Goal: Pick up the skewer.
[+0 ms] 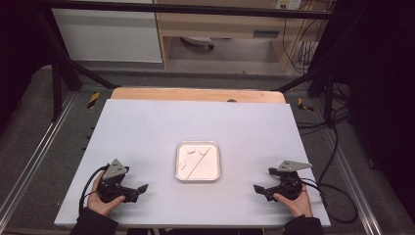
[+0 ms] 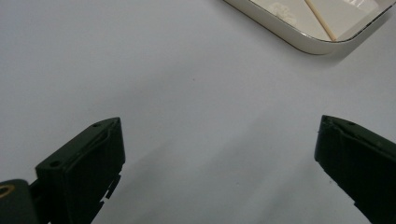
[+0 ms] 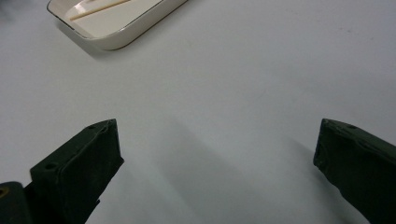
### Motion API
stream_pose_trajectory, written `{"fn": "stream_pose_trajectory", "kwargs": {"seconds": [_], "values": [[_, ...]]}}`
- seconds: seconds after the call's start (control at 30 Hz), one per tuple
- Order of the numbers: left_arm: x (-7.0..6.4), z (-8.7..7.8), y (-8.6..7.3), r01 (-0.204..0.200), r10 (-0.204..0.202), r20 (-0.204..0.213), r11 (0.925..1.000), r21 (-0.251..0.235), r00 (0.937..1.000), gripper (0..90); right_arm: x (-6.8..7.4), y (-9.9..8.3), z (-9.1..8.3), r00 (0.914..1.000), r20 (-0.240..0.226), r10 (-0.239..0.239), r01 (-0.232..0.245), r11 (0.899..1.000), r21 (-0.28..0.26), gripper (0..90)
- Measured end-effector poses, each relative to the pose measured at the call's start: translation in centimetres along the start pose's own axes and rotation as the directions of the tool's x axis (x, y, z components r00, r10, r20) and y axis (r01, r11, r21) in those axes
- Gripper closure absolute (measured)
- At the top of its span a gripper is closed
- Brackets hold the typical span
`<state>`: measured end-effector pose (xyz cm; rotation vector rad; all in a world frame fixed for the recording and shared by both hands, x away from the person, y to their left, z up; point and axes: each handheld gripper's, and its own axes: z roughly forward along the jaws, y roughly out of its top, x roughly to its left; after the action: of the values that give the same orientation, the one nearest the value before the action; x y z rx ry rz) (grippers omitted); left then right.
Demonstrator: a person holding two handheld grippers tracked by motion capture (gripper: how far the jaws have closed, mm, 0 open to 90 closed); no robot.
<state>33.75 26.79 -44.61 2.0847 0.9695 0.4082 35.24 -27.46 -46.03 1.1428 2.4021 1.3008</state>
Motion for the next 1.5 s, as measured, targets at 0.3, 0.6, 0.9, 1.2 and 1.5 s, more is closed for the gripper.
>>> {"fn": "stream_pose_trajectory", "kwargs": {"seconds": [0.3,0.6,0.9,1.2,1.5], "values": [[-0.2,0.0,0.1,0.000,0.000,-0.005,1.0000,0.002,1.0000,1.7,0.0,0.0,0.0,1.0000,-0.002,0.005,-0.005,1.000,-0.003,1.4],[-0.8,0.4,0.4,-0.005,0.005,-0.005,0.9998,0.018,1.0000,1.9,0.0,0.0,0.1,1.0000,0.000,0.001,-0.001,1.000,0.010,1.5],[-1.4,0.7,1.0,0.001,-0.001,-0.006,0.9998,0.021,1.0000,1.9,0.0,0.0,0.1,1.0000,0.002,-0.001,0.001,1.000,0.014,1.4],[-2.3,0.9,2.1,0.001,0.000,-0.016,0.9998,0.021,0.9999,2.0,0.0,0.0,0.1,1.0000,0.004,0.000,0.000,1.000,0.016,1.5],[-3.6,1.4,3.6,-0.019,0.020,-0.015,0.9993,0.031,0.9997,2.1,0.1,0.0,0.1,1.0000,0.005,0.001,-0.001,1.000,0.019,1.4]]}}
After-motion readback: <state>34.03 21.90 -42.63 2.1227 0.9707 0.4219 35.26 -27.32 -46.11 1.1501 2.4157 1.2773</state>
